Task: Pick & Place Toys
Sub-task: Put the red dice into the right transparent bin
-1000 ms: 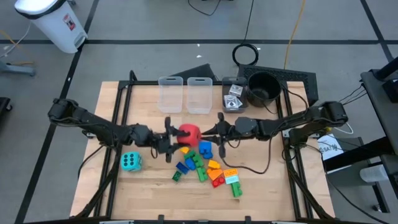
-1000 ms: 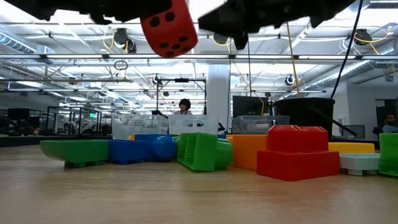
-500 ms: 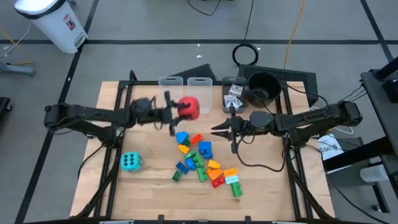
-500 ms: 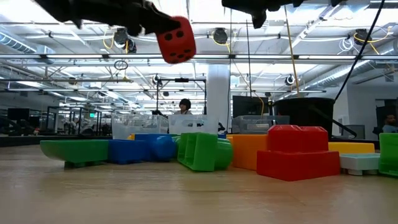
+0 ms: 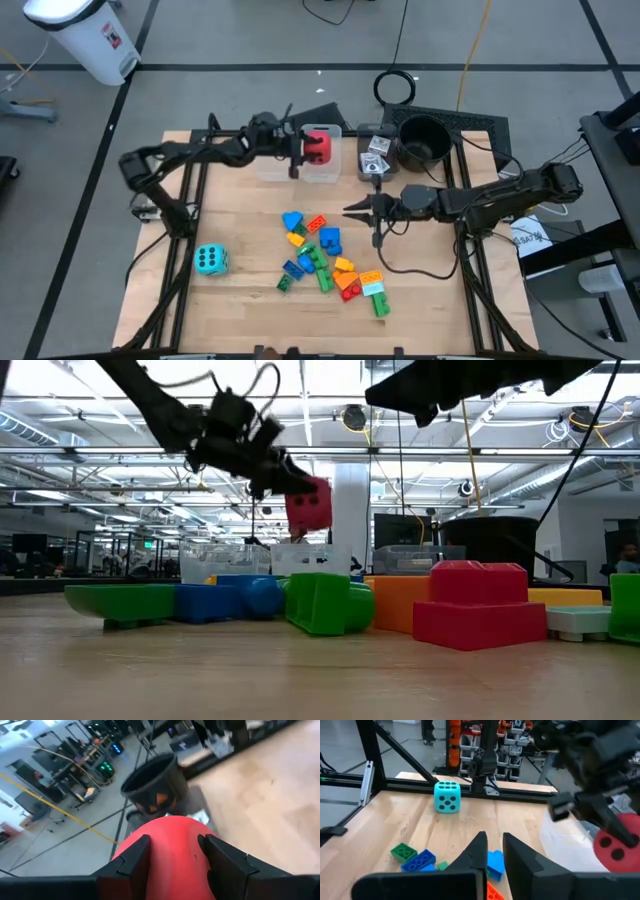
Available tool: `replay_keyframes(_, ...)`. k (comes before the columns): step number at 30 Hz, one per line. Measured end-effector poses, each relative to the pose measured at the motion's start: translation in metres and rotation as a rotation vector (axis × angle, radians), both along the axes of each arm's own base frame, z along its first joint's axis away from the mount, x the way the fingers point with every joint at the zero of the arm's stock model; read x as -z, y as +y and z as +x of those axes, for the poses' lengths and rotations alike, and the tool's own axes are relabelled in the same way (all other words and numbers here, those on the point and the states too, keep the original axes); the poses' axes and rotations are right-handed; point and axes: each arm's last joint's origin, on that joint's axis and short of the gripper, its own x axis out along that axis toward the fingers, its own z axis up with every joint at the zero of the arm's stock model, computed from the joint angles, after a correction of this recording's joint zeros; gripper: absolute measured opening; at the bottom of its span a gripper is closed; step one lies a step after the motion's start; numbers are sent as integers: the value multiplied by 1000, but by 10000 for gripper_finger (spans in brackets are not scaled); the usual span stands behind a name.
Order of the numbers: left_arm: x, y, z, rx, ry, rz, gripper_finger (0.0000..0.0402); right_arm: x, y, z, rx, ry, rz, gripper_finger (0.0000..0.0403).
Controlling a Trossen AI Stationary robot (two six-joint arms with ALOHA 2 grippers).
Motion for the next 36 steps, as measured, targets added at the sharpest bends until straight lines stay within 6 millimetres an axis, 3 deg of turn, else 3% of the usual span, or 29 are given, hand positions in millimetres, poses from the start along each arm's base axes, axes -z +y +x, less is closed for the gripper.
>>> replay_keyframes(11, 37, 52, 12, 15, 57, -51, 167, 4, -1, -1, 0, -10, -21, 15)
replay_keyframes(17, 60, 66, 19, -7, 100, -92, 167, 5, -2, -1, 0, -5, -21, 13)
replay_keyframes(26, 66, 73, 22, -200, 145, -33, 170, 7, -2, -2, 0, 14, -23, 13)
replay_keyframes(33, 66, 72, 24, -323, 173, 2, 340, 7, -2, -2, -1, 16, -26, 11)
replay_keyframes(36, 66, 70, 25, -370, 184, 14, 385, 7, -2, -2, -1, 15, -26, 13)
